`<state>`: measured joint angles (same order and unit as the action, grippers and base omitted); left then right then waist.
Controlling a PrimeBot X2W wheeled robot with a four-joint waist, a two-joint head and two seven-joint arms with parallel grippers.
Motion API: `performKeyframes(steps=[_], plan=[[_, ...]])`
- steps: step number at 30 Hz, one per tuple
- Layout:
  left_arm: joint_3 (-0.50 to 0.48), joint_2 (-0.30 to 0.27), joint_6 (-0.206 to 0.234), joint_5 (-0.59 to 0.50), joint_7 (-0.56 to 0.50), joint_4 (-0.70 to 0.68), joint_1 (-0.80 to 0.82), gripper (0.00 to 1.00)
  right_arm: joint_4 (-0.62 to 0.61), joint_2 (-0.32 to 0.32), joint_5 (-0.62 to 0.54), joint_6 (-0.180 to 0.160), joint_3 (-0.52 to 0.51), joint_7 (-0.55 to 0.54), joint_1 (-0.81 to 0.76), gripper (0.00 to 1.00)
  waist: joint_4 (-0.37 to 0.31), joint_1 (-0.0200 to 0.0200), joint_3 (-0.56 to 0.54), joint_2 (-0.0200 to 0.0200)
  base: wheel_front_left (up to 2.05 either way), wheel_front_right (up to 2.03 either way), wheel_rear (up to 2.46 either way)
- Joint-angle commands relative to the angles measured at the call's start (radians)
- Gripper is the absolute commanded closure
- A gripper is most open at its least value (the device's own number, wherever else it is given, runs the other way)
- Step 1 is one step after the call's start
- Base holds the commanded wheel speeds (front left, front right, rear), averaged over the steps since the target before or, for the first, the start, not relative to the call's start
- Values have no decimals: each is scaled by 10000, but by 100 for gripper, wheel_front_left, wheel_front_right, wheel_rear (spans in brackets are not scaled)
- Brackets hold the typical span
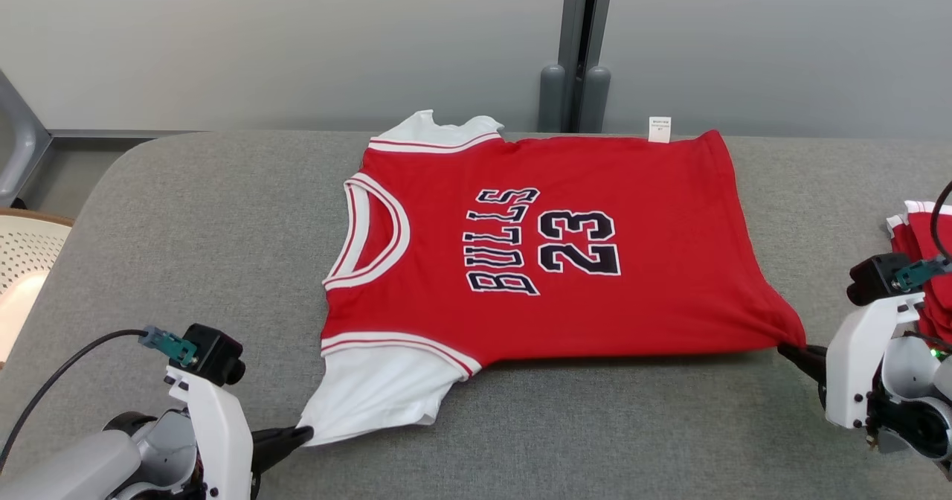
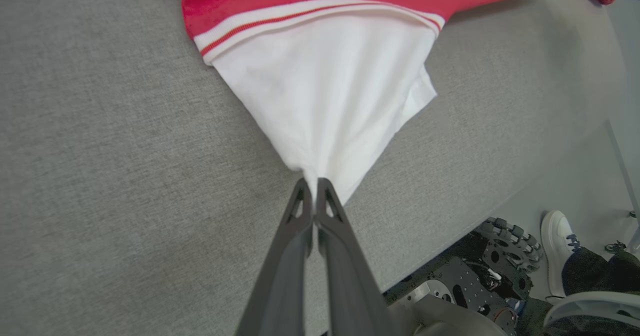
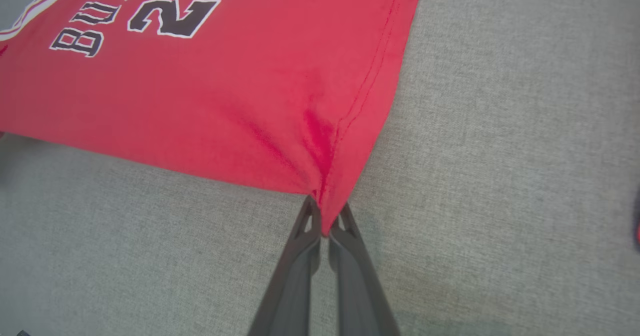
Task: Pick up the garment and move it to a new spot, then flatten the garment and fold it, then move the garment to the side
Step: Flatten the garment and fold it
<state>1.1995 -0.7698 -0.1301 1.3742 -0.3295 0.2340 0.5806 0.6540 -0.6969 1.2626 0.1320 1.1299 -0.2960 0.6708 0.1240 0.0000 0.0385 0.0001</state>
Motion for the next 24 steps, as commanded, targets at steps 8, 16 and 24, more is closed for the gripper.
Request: performKeyframes(steps=[8, 16, 24], plan=[[243, -927, -8, 674, -928, -1136, -261, 100, -557, -756, 791, -24, 362, -1368, -371, 100, -93, 0, -144, -1, 0, 0, 0], [498, -1775, -8, 594, -1832, -2382, -404, 100, -1416, -1355, 1020, -24, 714, -2282, -576, 100, -254, 0, -245, -1, 0, 0, 0], [321, -2016, 307, -56, -1786, -2836, 157, 100, -2002, -1576, 630, -24, 547, -2798, -7, 100, -393, 0, -97, -1, 0, 0, 0]])
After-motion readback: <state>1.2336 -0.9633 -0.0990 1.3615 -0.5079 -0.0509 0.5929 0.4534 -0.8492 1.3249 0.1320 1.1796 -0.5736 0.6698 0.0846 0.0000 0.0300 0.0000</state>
